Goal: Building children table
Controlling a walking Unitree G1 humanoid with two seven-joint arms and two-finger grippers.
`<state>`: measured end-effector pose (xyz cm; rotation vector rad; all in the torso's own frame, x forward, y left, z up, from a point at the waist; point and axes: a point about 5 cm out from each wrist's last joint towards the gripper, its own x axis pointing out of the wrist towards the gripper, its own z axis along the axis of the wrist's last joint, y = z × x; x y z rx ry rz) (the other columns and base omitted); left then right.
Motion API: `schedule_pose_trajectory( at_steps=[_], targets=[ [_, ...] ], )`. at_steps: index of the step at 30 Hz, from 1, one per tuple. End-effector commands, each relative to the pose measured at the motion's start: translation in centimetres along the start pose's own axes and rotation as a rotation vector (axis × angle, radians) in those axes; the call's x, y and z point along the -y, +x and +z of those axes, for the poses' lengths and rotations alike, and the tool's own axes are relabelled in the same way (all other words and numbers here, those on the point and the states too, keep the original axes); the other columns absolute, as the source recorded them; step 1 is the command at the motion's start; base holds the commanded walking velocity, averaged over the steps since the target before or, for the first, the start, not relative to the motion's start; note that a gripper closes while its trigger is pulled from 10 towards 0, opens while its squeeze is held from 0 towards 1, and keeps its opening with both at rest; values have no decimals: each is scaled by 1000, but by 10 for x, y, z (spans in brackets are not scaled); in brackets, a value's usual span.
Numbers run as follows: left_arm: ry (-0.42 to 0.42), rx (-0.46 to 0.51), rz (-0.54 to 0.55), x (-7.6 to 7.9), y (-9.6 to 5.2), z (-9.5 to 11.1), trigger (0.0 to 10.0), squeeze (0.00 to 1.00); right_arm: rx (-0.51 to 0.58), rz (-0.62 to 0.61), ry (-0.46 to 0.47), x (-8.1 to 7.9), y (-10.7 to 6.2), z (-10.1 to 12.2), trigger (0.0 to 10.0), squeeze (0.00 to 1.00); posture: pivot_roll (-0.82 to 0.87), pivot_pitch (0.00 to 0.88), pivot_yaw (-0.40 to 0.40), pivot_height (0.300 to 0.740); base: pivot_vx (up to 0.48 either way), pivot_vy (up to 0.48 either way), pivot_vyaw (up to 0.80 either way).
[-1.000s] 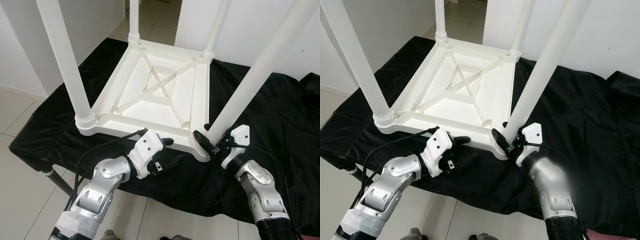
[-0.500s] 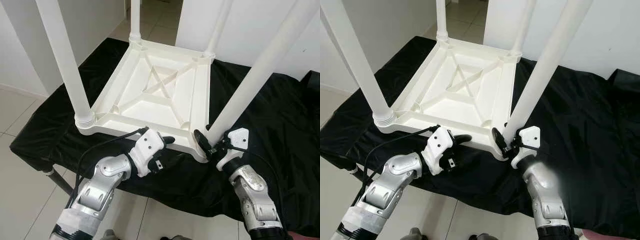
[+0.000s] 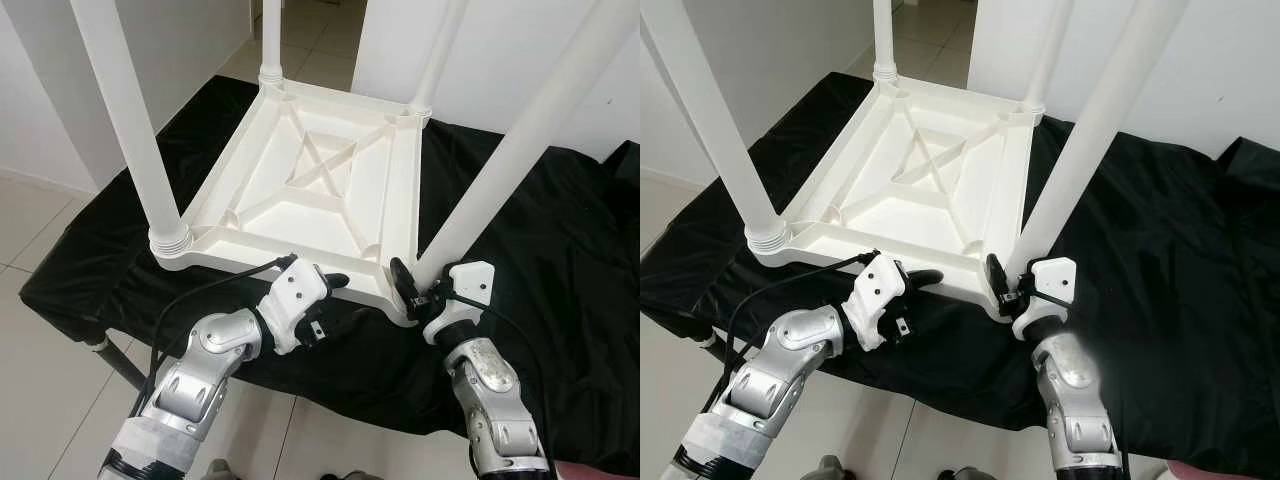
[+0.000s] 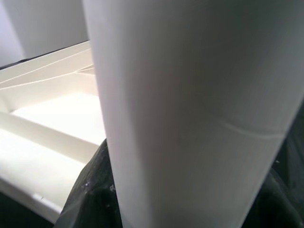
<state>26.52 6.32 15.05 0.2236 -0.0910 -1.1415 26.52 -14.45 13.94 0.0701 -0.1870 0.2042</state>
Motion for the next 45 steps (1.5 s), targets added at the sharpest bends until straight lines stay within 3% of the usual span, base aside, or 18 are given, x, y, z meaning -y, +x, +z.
schedule_pose_trajectory(
  at_steps=[1,9,17,28,29,30,41,42,43,44,45],
  targets=[
    [-1,-5,38,1,1,-2,10000,0,-30,-23,8,-2,-3,-5,10000,0,30,102,-77,740,0,0,0],
    [-3,-6,38,3,1,-3,10000,0,-17,-123,-24,0,-1,-2,10000,0,27,107,-81,740,0,0,0],
    [-8,-4,42,2,0,-1,10000,0,-23,-283,-14,-8,-1,-5,10000,0,38,119,-83,740,0,0,0],
    [-1,-4,49,0,-2,0,10000,0,-25,-286,11,-17,3,-5,10000,0,45,126,-80,740,0,0,0],
    [-2,-4,51,0,-2,0,10000,0,-22,-286,14,-17,3,-4,10000,839,46,126,-80,740,0,0,0],
    [-3,-4,52,0,-2,0,10000,0,-14,-284,8,-16,4,-3,10000,1000,44,124,-77,740,0,0,0],
    [3,-4,45,-1,1,0,10000,0,9,-161,-48,-16,7,1,10000,1000,41,112,-79,740,0,0,0],
    [4,-4,46,-1,1,0,10000,0,4,-137,-54,-11,5,0,10000,486,42,111,-80,740,0,0,0],
    [4,-4,46,-1,1,0,10000,0,4,-137,-54,-11,5,0,10000,486,42,111,-80,740,0,0,0],
    [5,-4,46,-1,1,0,10000,0,3,-122,-54,-9,5,1,10000,188,40,107,-78,740,0,0,0],
    [5,-4,46,-1,1,0,10000,0,3,-122,-54,-9,5,1,10000,188,40,107,-78,740,0,0,0]
  ],
)
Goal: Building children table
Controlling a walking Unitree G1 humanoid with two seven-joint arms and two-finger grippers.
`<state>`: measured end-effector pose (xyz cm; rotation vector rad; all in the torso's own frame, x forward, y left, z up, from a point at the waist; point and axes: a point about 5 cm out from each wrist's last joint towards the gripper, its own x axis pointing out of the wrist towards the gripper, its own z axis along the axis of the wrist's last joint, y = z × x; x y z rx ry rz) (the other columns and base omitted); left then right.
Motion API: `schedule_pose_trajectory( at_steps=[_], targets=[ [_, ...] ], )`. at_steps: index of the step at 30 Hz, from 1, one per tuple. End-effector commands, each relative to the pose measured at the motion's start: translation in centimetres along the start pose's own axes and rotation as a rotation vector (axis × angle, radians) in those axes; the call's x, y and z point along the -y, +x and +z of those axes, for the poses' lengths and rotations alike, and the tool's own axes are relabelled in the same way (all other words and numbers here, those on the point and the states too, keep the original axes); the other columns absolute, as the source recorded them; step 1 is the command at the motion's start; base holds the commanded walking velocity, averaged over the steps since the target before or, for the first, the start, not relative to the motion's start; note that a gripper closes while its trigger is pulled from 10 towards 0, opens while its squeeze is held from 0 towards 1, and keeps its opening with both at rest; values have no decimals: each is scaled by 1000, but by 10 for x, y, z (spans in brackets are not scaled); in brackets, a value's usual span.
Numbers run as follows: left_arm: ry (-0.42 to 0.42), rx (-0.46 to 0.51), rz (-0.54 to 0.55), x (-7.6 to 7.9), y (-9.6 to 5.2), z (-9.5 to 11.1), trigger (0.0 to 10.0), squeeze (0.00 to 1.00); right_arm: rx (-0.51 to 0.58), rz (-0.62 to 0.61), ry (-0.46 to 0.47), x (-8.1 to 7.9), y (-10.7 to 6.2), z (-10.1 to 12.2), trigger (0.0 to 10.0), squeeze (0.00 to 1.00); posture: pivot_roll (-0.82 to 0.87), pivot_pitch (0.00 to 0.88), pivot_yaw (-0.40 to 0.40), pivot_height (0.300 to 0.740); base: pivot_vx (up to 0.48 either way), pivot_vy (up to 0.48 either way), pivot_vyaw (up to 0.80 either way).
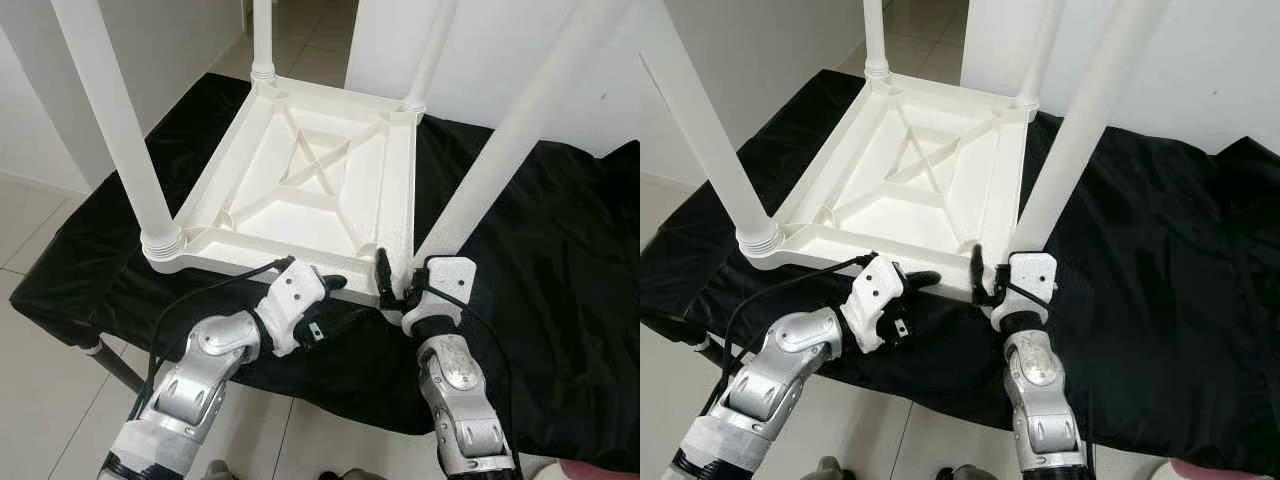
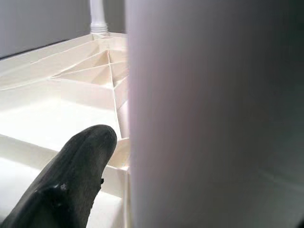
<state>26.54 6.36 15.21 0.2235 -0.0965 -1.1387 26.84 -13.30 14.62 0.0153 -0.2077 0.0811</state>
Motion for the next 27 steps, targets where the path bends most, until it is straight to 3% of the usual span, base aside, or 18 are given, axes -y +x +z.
schedule_pose_trajectory(
  at_steps=[1,7,9,15,16,19,27],
  targets=[
    [4,-10,42,-1,1,-2,10000,0,-18,13,18,4,-2,-5,10000,31,40,107,-78,740,0,0,0],
    [17,-25,33,-1,1,-4,10000,0,-18,87,14,13,-4,-3,10000,0,36,101,-73,740,0,0,0],
    [18,-26,28,-1,2,-4,10000,0,-20,181,31,24,-6,-3,10000,0,35,96,-71,740,0,0,0],
    [23,-27,26,-2,3,-4,10000,0,-31,293,30,27,-8,-4,10000,0,33,94,-68,740,0,0,0],
    [31,-29,23,-3,3,-4,10000,0,-57,364,14,31,-9,-6,10000,0,34,89,-65,740,0,0,0],
    [31,-29,23,-3,3,-4,10000,0,-57,364,14,31,-9,-6,10000,0,34,89,-65,740,0,0,0],
    [40,-29,20,-4,5,-3,10000,0,-133,515,-115,58,6,-10,10000,0,43,74,-61,740,0,0,0]
  ],
)
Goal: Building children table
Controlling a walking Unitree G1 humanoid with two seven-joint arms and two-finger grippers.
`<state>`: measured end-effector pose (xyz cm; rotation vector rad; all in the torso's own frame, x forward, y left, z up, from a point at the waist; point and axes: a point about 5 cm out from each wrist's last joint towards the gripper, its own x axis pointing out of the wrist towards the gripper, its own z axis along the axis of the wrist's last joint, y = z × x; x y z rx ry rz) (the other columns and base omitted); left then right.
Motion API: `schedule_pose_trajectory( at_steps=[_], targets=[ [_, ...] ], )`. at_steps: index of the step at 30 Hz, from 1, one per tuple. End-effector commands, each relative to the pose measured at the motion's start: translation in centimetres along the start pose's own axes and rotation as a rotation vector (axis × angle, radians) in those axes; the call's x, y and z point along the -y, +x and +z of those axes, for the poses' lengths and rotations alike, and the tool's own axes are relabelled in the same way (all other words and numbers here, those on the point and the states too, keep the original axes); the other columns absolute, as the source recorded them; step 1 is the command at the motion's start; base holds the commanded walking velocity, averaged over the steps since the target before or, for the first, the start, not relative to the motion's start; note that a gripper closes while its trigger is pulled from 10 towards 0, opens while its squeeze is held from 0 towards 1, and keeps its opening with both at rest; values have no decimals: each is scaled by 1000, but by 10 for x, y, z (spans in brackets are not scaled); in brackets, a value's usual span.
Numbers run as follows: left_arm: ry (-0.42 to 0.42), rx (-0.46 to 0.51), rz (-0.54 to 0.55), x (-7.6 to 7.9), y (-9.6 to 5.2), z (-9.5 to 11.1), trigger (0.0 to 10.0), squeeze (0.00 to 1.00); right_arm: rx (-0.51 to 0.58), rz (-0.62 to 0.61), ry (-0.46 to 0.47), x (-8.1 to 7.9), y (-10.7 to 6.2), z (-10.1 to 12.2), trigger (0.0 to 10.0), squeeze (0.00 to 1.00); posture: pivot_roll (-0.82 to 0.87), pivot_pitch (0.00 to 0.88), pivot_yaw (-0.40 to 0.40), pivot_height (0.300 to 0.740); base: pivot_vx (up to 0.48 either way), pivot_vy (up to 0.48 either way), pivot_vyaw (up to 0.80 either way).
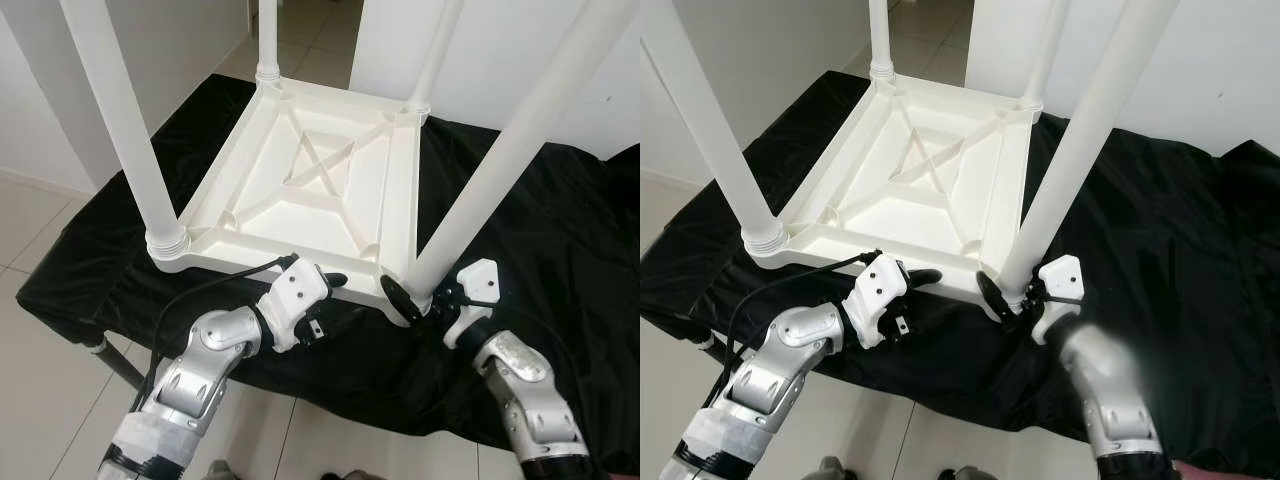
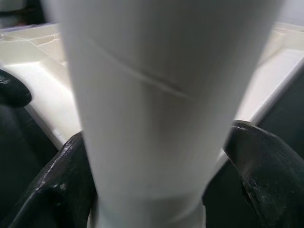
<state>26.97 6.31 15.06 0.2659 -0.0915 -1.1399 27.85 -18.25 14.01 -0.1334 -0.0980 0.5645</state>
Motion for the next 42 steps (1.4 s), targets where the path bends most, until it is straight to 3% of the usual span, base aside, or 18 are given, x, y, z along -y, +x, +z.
schedule_pose_trajectory(
  at_steps=[1,8,9,11,12,14,15,16,17,18,19,31,32,33,42],
  targets=[
    [11,-5,27,-1,3,-1,10000,0,-31,33,-30,10,-1,-4,10000,0,43,74,-61,740,0,0,0],
    [14,-8,29,-2,2,-2,10000,0,-36,121,-39,13,5,-2,10000,0,49,75,-64,740,0,0,0],
    [15,-7,30,-2,2,-2,10000,0,-35,145,-40,13,7,-2,9490,0,52,73,-67,740,0,0,0],
    [16,-7,31,-2,2,-2,10000,0,-35,162,-42,13,9,-2,9490,0,55,74,-71,740,0,0,0],
    [16,-6,32,-2,2,-1,10000,0,-36,180,-42,12,11,-2,4353,0,55,74,-71,740,0,0,0],
    [16,-6,34,-2,2,-1,10000,0,-36,197,-39,11,12,-2,4353,0,57,74,-75,740,0,0,0],
    [16,-5,35,-2,2,-1,10000,0,-37,210,-38,10,13,-2,2863,0,57,75,-77,740,0,0,0],
    [16,-5,35,-2,2,-1,10000,0,-37,210,-38,10,13,-2,2863,0,57,75,-77,740,0,0,0],
    [15,-5,37,-2,2,-1,10000,0,-38,221,-38,10,13,-2,1647,0,57,75,-77,740,0,0,0],
    [15,-5,37,-2,2,-1,10000,0,-38,221,-38,10,13,-2,1647,0,57,75,-77,740,0,0,0],
    [14,-5,37,-1,3,-1,10000,0,-40,236,-40,9,14,-3,0,0,56,76,-80,740,0,0,0],
    [2,2,26,2,4,-2,10000,0,-54,260,-30,11,8,-6,0,0,48,76,-78,740,0,0,0],
    [2,2,24,2,5,-2,10000,0,-54,256,-22,11,7,-7,8627,0,47,76,-78,740,0,0,0],
    [4,2,23,2,5,-2,10000,0,-53,252,-19,10,6,-7,10000,0,44,76,-76,740,0,0,0],
    [6,-1,8,4,5,-3,10000,0,-44,178,-4,9,5,-9,10000,0,38,80,-71,740,0,0,0]
  ],
)
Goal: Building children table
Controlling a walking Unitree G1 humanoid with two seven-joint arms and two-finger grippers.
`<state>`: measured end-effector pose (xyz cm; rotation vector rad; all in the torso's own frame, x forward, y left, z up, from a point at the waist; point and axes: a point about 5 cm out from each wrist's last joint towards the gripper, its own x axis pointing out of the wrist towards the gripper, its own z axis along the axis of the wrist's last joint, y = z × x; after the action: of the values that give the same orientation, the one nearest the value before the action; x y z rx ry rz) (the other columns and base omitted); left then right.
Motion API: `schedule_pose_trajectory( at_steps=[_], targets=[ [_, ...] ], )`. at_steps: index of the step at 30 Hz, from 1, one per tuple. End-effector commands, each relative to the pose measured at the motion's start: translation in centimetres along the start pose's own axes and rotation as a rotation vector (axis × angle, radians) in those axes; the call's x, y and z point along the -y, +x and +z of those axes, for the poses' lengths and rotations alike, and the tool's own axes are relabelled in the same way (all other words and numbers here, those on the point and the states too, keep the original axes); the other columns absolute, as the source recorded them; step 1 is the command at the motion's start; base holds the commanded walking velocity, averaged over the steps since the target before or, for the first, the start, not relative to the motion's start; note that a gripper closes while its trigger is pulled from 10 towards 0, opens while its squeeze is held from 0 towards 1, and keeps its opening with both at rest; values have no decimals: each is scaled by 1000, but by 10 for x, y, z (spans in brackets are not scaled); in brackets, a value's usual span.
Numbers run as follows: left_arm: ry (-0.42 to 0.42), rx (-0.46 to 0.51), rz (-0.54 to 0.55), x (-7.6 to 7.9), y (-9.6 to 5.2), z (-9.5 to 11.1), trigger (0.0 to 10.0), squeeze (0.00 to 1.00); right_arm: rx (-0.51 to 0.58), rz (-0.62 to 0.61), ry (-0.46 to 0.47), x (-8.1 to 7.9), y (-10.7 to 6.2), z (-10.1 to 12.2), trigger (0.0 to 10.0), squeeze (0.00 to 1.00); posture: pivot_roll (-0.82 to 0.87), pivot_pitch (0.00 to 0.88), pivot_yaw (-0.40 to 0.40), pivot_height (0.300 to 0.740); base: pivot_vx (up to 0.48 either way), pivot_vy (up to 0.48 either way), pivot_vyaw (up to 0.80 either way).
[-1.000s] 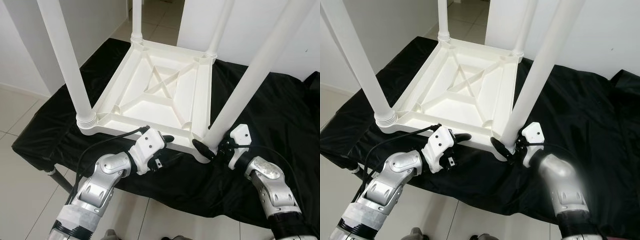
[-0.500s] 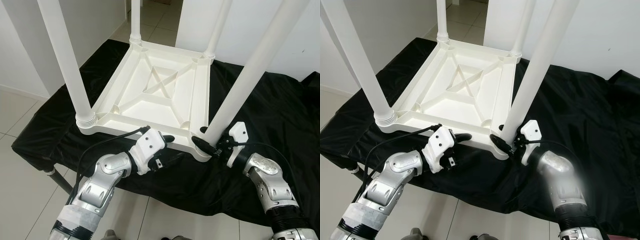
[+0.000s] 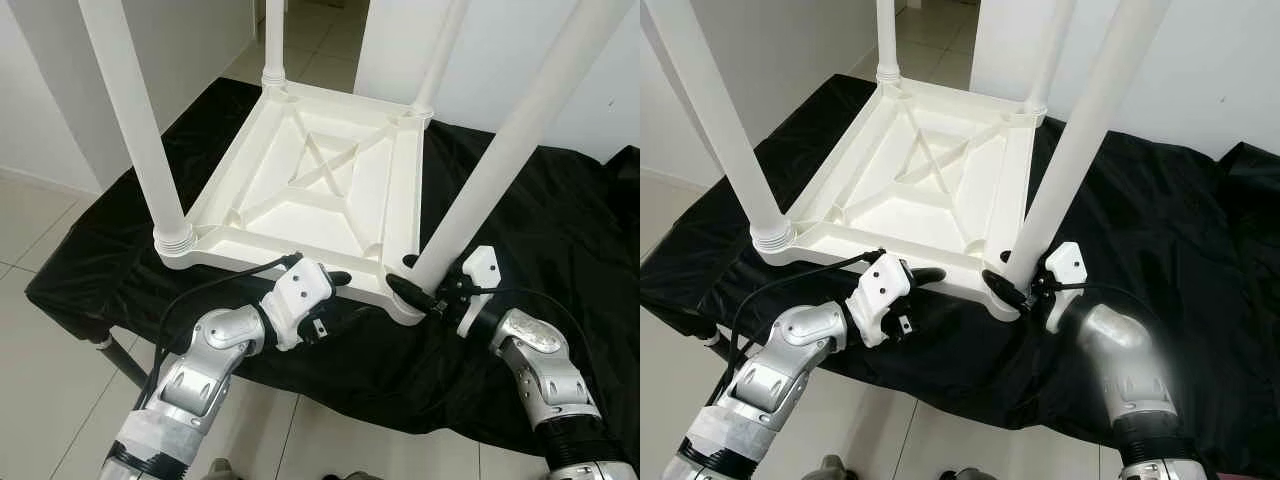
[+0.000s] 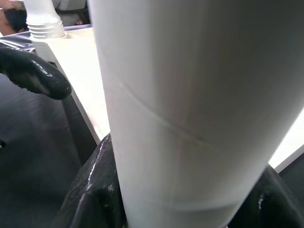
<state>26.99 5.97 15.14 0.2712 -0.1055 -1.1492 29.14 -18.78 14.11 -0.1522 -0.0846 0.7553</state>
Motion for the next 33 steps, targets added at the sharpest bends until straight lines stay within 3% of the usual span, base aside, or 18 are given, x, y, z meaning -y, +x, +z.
schedule_pose_trajectory(
  at_steps=[1,10,33],
  targets=[
    [-5,-10,16,3,2,-4,10000,0,-40,-14,8,-3,-3,-8,10000,0,38,80,-71,740,0,0,0],
    [-4,-18,12,4,1,-6,10000,0,-38,-67,8,-10,-2,-10,10000,0,40,81,-74,740,0,0,0],
    [-14,-20,2,8,3,-7,10000,0,-28,-356,-21,-33,1,-7,10000,0,33,86,-68,740,0,0,0]
  ],
)
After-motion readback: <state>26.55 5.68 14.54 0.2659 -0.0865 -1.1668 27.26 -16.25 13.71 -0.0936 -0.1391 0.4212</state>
